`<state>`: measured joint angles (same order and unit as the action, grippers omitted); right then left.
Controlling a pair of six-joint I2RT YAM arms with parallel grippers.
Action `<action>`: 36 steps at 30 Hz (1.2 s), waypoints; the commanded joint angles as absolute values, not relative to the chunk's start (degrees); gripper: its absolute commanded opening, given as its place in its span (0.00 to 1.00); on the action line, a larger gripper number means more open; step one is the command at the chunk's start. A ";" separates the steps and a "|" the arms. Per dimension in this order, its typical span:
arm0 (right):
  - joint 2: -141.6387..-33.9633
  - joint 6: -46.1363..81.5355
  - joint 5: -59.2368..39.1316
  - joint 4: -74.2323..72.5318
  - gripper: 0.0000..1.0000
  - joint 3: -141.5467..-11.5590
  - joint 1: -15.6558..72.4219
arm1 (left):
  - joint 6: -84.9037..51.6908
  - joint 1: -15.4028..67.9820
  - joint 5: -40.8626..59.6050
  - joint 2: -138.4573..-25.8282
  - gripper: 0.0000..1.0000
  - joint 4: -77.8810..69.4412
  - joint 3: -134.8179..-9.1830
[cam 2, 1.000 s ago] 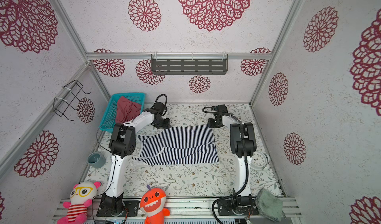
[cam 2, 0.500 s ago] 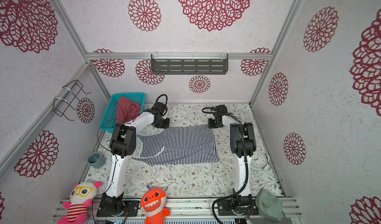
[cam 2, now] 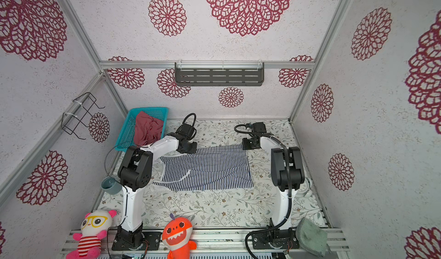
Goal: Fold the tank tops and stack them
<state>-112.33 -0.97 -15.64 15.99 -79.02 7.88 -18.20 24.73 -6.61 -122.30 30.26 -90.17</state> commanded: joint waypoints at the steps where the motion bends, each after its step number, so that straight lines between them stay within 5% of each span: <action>1: -105.59 -3.78 -14.40 12.38 0.00 -74.46 8.63 | -20.83 25.92 -11.21 -117.30 0.00 25.43 -85.76; 14: -88.68 -5.56 -11.60 8.03 0.00 -57.02 10.92 | -30.57 32.83 -19.18 -100.90 0.00 20.19 -66.61; 23: -78.63 -0.27 -12.44 4.41 0.00 -42.91 11.23 | -53.44 42.54 -28.25 -93.50 0.00 12.61 -48.00; 24: -76.97 1.26 -13.29 3.66 0.07 -41.11 11.16 | -55.72 43.62 -30.87 -92.33 0.05 13.41 -46.94; 27: -71.95 5.42 -15.29 1.13 0.48 -36.28 11.15 | -57.02 44.39 -34.76 -87.41 0.45 15.63 -45.28; 28: -70.73 5.86 -15.71 1.08 0.54 -35.63 11.04 | -56.29 44.32 -35.50 -85.40 0.54 16.50 -45.26; 31: -69.37 5.72 -13.89 4.87 0.60 -37.81 10.88 | -53.96 43.41 -35.14 -80.16 0.67 19.91 -46.41; 36: -74.37 9.41 -8.57 15.58 0.50 -46.55 11.35 | -50.38 39.17 -26.34 -78.98 0.62 23.34 -49.07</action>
<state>-72.49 5.52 -11.70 10.41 -42.17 11.11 -51.70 41.06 -29.91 -78.32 20.53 -47.94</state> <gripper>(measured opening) 0.517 0.629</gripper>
